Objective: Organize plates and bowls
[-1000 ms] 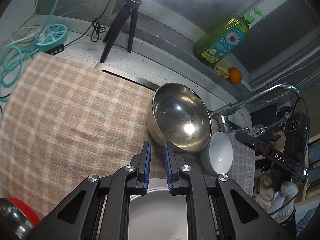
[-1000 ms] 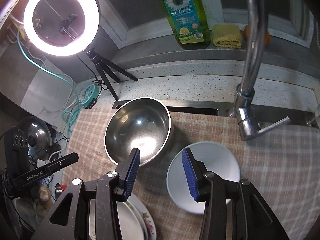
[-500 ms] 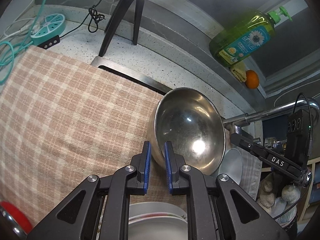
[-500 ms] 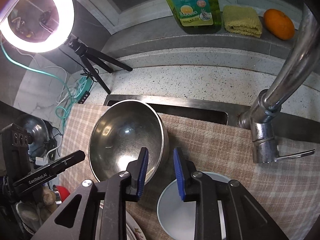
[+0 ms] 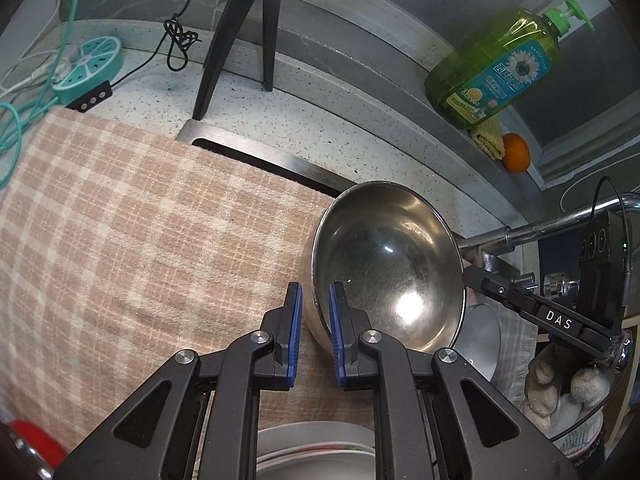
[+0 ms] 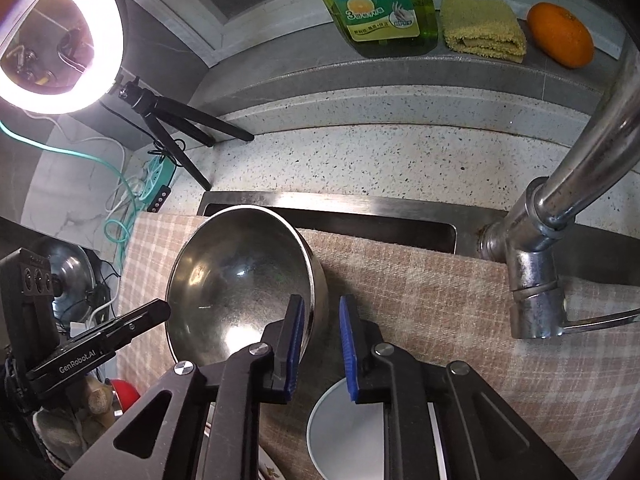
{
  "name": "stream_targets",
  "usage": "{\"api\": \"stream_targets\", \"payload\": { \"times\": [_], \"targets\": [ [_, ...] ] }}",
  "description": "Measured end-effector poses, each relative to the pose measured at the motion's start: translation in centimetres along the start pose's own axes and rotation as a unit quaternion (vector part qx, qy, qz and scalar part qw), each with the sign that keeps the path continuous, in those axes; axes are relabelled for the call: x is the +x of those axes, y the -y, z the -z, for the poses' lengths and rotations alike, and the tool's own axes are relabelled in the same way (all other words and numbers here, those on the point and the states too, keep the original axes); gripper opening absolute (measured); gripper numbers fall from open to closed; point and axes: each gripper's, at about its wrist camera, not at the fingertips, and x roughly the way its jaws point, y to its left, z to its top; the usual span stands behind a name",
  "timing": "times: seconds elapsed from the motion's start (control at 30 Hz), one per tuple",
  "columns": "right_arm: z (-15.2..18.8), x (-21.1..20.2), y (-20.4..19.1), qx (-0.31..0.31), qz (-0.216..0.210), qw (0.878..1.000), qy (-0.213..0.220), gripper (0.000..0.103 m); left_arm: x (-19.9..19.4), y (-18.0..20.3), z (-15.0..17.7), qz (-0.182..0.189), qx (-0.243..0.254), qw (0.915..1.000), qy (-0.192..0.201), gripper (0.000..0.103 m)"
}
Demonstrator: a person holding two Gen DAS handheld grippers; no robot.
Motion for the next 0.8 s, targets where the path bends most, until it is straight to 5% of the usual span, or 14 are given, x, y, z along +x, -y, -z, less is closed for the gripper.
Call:
{"api": "stream_targets", "payload": {
  "times": [0.8],
  "targets": [
    [0.1, 1.1, -0.7, 0.002, 0.012, 1.000, -0.004, 0.007, 0.6, 0.2, -0.2, 0.009, 0.012, 0.9999, 0.000, 0.009]
  ]
}}
